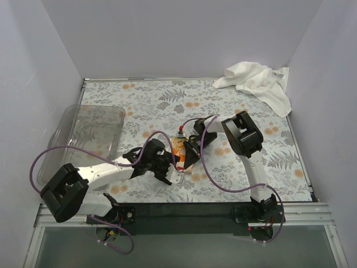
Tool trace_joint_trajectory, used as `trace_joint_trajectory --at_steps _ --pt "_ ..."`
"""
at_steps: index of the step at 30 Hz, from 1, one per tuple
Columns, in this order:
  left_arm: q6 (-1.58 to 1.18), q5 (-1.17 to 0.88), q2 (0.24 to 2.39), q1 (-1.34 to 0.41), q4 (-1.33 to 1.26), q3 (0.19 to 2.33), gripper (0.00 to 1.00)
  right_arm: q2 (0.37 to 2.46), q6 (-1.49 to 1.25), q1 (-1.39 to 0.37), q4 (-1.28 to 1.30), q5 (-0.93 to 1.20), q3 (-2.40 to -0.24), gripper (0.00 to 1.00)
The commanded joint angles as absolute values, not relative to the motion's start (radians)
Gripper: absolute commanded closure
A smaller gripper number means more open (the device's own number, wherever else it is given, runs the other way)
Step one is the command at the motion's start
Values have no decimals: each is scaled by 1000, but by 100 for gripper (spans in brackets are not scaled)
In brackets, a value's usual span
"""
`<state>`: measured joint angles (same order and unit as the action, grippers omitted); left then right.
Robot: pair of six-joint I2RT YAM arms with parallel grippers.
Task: Roll the towels
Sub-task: Roll the towel
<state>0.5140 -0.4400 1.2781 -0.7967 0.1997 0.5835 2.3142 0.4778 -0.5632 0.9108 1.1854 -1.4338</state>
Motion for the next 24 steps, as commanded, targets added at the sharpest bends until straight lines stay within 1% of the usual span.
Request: trace_joint_trajectory --at_steps 1,4,8,9,10,12,13,15,16,18,19,20,21,22,24 --pt "549 -394 1336 -824 86 581 37 2379 537 -561 914 1061 -1434 99" --pt "542 -385 1399 -838 77 606 42 2387 526 -558 917 1078 -1443 99" --pt "523 -374 1453 -839 112 637 61 2376 512 -552 917 1077 -1450 97" --pt "519 -379 1460 -841 135 644 70 2372 509 -545 916 1072 -1451 96" --pt "512 -380 1469 -841 190 653 72 2367 497 -540 916 1069 -1453 95" --pt "497 -388 1505 -838 260 689 80 2346 483 -529 914 1059 -1462 89" --pt "476 -400 1519 -838 326 701 83 2336 473 -516 914 1037 -1468 82" --pt "454 -428 1542 -835 380 727 86 2300 451 -494 913 1013 -1489 76" --pt "433 -460 1548 -831 424 736 87 2286 443 -485 913 1003 -1499 66" --pt "411 -485 1558 -830 465 768 88 2250 422 -459 916 988 -1529 59" --pt "390 -508 1574 -828 507 785 89 2226 416 -450 916 967 -1540 52" --pt "382 -517 1584 -827 529 801 90 2214 410 -440 913 954 -1551 48" --pt "374 -532 1595 -824 576 837 90 2198 410 -421 911 930 -1555 42" --pt "365 -560 1618 -819 600 854 91 2168 411 -410 911 916 -1555 39" --pt "345 -598 1643 -793 652 899 91 2132 410 -381 899 893 -1552 38"
